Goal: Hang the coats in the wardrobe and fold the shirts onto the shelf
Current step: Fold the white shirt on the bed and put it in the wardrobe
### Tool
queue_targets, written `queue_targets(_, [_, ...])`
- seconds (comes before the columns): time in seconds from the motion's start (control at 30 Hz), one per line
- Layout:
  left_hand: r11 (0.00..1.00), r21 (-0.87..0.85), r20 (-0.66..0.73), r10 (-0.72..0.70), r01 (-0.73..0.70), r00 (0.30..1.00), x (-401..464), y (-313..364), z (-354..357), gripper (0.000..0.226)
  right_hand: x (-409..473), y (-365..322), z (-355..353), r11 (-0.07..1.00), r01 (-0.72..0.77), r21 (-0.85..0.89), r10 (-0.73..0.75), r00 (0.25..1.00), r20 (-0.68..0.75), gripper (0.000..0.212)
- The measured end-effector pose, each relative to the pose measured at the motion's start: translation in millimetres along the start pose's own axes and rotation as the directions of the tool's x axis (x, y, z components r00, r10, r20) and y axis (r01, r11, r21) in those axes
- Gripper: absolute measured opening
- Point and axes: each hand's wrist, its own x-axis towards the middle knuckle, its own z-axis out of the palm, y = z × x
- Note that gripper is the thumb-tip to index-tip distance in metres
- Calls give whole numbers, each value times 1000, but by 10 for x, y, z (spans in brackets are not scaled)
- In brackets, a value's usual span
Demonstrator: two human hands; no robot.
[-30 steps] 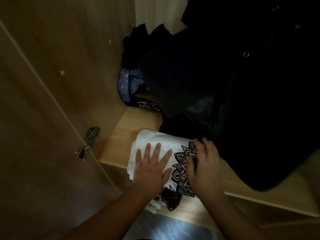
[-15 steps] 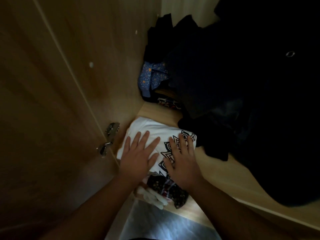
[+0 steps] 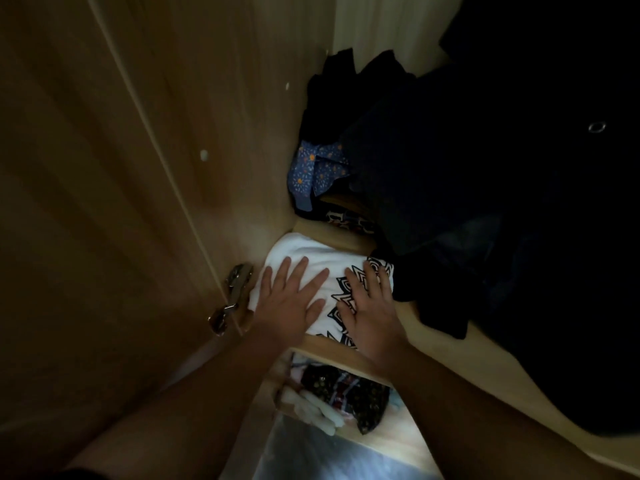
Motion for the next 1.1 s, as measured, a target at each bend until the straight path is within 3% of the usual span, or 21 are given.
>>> queue_targets(0.17, [999,-24,-11,-23,23,1000,-57,90,-22,55,-93,-43,-26,995,-75,-61,78,996,38,67])
queue_targets(0.37, [988,-131,130,-69,86,989,-295,512,-389,62,-693,-120,-316,980,-180,-83,190,971,143,64])
queue_targets(0.5, [963,-257,154,128,-85,980,-727,1074,-640,68,-1368,-49,-686,956,-276,-98,287,949,130,69])
queue_targets(0.7, [882,-342,64,367,-325,928,-1685,1948,-951,67,-3206,-89,-1272,910,-411,-51,401,905,-144,64])
queue_targets(0.93, [703,-458,75,641,-544,764,-3648,3393,-1151,66,-6080,-363,-1636,747,-664,-26,617,707,-345,67])
queue_targets(1.0, [619,-475,68,735,-626,675,-4342,3817,-1177,66,-6944,-499,-1707,659,-752,4,691,603,-399,69])
queue_targets(1.1, [442,-488,39,872,-753,488,-5241,4328,-1218,66,-8136,-771,-1739,485,-872,65,789,404,-463,72])
